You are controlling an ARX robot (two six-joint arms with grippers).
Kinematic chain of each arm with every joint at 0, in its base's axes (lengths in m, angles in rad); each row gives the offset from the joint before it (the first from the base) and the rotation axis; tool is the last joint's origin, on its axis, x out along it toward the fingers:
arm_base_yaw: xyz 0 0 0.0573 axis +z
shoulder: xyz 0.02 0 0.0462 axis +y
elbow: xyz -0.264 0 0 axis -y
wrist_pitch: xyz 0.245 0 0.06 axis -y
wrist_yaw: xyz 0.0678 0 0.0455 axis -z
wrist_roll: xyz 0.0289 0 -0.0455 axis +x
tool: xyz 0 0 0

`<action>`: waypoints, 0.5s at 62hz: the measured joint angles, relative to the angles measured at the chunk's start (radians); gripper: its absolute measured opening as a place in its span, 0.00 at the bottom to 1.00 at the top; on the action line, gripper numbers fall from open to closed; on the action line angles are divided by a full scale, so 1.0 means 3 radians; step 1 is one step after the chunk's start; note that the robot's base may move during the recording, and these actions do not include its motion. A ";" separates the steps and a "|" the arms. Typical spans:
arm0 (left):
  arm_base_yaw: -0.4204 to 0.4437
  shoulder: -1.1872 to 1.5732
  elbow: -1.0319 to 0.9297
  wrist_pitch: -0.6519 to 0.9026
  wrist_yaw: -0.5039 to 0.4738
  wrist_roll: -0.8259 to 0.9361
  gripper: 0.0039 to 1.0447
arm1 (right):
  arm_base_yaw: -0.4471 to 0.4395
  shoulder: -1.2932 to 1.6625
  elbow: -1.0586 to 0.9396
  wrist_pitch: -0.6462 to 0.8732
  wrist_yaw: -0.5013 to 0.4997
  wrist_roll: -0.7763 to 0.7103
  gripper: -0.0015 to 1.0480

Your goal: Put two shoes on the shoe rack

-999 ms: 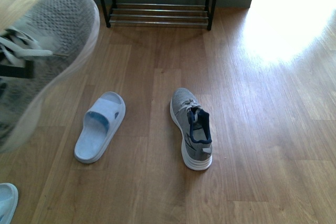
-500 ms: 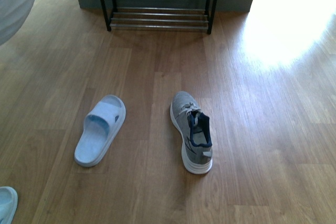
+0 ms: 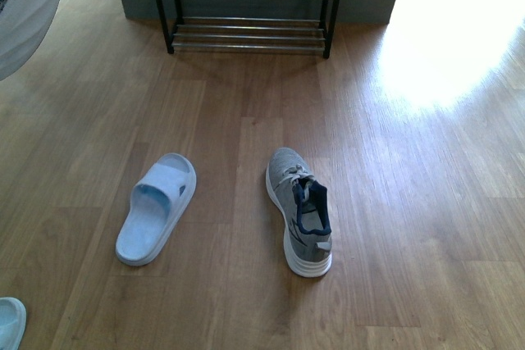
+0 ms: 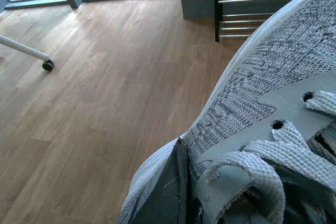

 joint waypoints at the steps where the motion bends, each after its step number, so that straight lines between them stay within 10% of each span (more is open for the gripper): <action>1: 0.0000 0.0000 0.0000 0.0000 -0.0001 0.0000 0.01 | 0.0000 0.0000 0.0000 0.0000 0.0000 0.0000 0.91; 31: -0.0009 0.0000 0.0000 -0.0001 -0.0003 0.0000 0.01 | 0.0000 0.0000 0.0000 0.0000 0.0008 0.0000 0.91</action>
